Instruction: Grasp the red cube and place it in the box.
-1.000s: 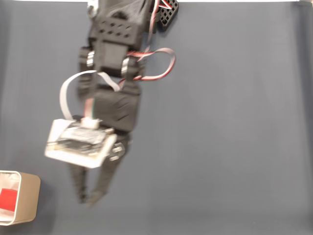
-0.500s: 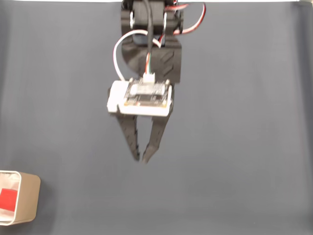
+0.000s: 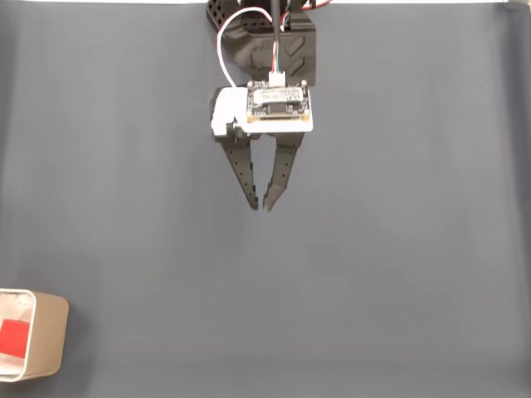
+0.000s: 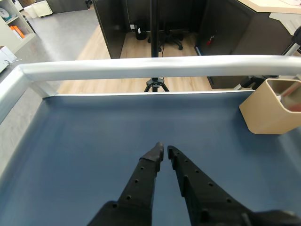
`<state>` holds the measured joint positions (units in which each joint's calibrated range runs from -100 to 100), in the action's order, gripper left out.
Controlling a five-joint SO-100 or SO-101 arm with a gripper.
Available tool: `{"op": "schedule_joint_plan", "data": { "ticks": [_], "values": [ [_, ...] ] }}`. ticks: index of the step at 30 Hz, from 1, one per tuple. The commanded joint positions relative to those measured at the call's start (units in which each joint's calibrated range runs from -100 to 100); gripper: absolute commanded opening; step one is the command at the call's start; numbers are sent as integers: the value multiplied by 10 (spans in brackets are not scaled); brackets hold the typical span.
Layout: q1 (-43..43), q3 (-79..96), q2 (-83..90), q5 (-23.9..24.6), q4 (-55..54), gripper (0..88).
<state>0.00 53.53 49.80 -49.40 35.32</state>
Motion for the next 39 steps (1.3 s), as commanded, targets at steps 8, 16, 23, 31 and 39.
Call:
{"op": "schedule_joint_plan", "data": {
  "ticks": [8,16,23,31,39],
  "values": [
    [-9,181,156,-5,-21,0],
    [-11,326,284,-2,-16,0],
    [-3,427,404,1,10,0],
    [3,461,468,2,70,0],
    [0,462,500,4,174,0]
  ]
}}
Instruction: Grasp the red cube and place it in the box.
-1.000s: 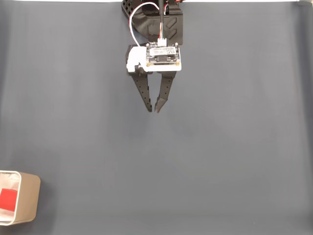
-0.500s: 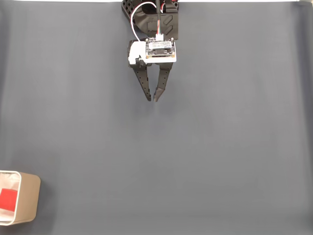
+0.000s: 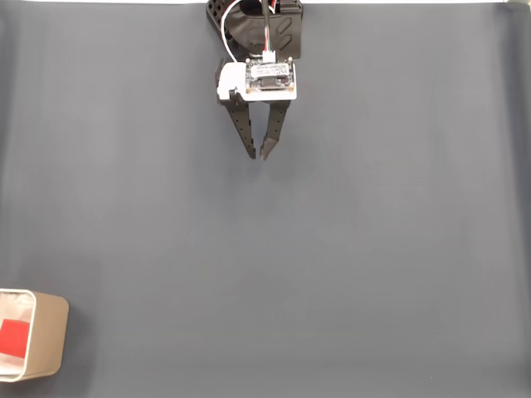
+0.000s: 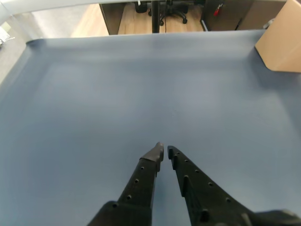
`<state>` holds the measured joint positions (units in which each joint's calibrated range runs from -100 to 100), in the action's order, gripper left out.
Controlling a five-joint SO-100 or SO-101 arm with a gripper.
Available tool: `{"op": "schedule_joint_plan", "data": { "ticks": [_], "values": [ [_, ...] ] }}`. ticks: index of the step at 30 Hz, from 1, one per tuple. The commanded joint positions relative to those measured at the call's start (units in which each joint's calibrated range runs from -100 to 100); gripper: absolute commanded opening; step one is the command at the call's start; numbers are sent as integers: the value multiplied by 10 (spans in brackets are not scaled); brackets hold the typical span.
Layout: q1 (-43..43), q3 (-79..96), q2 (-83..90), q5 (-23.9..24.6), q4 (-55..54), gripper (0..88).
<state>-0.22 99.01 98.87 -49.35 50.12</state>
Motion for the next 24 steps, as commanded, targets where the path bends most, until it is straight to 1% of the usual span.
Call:
{"op": "schedule_joint_plan", "data": {
  "ticks": [1,6,13,20,24],
  "values": [
    [4,7,10,3,40,0],
    [6,7,10,2,117,0],
    [2,8,10,5,197,0],
    [-3,8,10,0,257,0],
    [-5,8,10,2,258,0]
  ]
}}
